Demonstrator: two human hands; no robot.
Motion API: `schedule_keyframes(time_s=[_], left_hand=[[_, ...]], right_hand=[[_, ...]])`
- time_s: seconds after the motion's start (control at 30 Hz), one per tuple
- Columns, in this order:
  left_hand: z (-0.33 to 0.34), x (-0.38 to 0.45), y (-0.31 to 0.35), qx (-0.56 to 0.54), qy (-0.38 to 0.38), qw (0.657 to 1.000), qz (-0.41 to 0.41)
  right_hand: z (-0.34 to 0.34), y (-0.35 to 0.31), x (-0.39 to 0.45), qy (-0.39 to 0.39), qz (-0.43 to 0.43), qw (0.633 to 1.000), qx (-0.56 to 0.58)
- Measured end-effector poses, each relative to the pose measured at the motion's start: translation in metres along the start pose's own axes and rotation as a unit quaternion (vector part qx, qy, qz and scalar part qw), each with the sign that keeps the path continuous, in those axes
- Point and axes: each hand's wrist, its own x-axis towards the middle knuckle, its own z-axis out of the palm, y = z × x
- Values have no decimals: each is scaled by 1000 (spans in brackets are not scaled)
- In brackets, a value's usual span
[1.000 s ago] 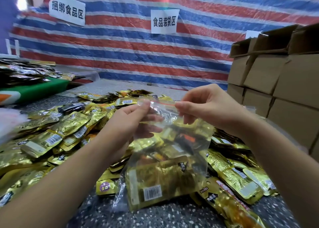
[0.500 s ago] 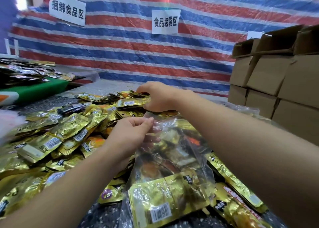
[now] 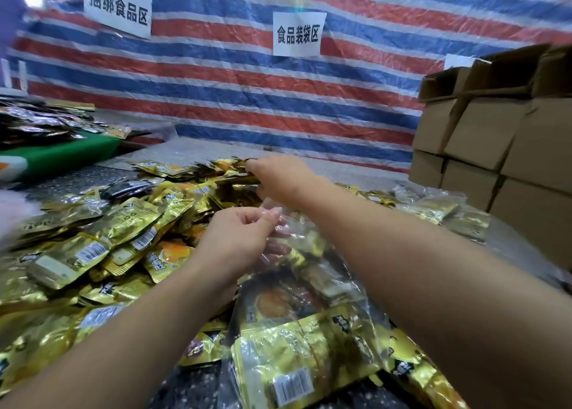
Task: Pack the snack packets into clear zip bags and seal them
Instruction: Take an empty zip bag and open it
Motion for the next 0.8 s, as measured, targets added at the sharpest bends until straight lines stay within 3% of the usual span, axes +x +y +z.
schedule_keyframes(time_s=[0.13,0.23,0.3,0.43,0.5,0.57,0.8], left_hand=[[1,-2,1,3,-1,1000,2],[-1,-1,1,5,-5,1000,1],[-3,-1,1,11,-7,1000,2],[-2,-3,5,14,-29,999,7],[0,-5,6,20,-46,998,22],[0,-8,6,30,-60,997,40],[6,-15,9,39,-118,989,82]], right_hand=[[-19,9,-17,71,72,988,118],[-41,19,-33,117,198,924,306],[-57,28,-52,150,273,807,502],[-78,50,-110,147,305,463,819],[-80,55,-139,140,270,356,884],[-76,55,-162,141,259,331,897],[-56,52,-193,207,257,394,858]])
